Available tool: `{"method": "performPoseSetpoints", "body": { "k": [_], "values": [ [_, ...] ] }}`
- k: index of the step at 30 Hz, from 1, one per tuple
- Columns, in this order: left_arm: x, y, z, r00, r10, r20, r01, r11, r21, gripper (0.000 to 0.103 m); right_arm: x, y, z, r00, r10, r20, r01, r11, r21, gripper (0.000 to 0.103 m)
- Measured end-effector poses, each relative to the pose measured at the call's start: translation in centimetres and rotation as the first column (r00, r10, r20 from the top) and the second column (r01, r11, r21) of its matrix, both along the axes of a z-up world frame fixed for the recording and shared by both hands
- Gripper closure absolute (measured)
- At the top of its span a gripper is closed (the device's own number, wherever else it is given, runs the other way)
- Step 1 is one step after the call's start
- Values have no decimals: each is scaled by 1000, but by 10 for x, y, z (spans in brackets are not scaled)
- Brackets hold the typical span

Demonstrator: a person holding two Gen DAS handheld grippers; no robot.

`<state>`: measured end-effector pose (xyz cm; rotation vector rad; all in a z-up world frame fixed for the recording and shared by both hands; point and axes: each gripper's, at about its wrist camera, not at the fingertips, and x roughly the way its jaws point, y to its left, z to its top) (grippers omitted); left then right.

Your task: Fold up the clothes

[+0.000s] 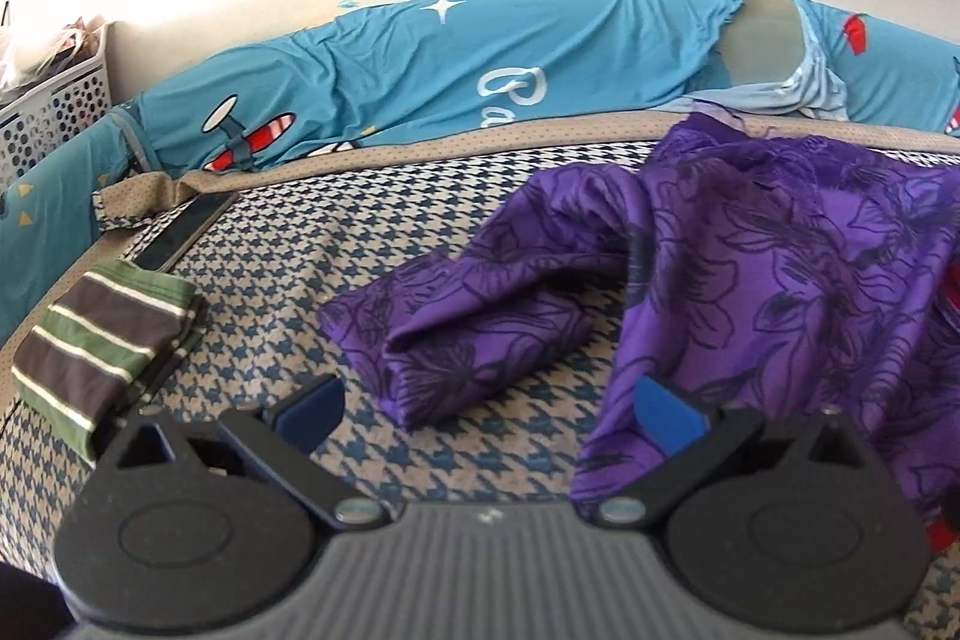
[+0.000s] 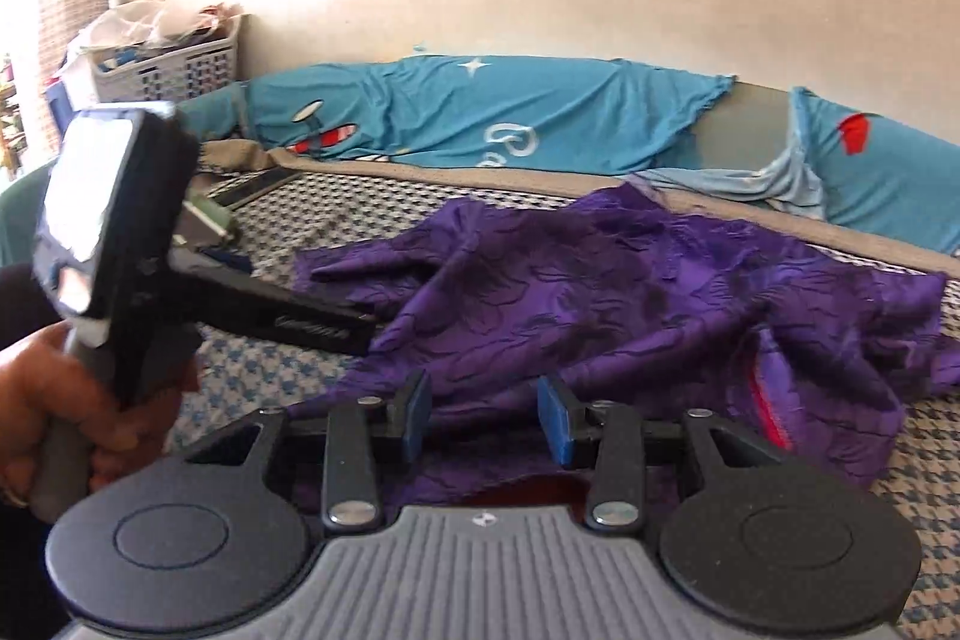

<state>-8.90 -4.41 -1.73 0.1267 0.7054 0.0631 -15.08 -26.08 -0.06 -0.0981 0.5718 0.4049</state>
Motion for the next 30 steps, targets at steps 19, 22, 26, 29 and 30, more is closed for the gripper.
{"method": "performPoseSetpoints", "body": {
  "k": [19,22,26,29,30],
  "values": [
    [-6,-48,-34,978,-192,-78,193,981,-1,0,99,-87,-42,898,-415,-147,412,910,-54,94],
    [-4,-43,-35,983,-165,-77,166,986,6,0,81,-104,-32,853,-508,-122,510,860,-21,96],
    [0,-36,-36,987,-137,-86,137,991,-1,0,51,-131,-16,765,-638,-91,642,767,13,96],
    [0,-33,-36,988,-127,-86,128,992,5,0,29,-151,-4,685,-726,-71,729,683,42,96],
    [0,-33,-37,989,-124,-87,125,992,8,0,22,-158,0,655,-752,-65,755,653,52,96]
  ]
}}
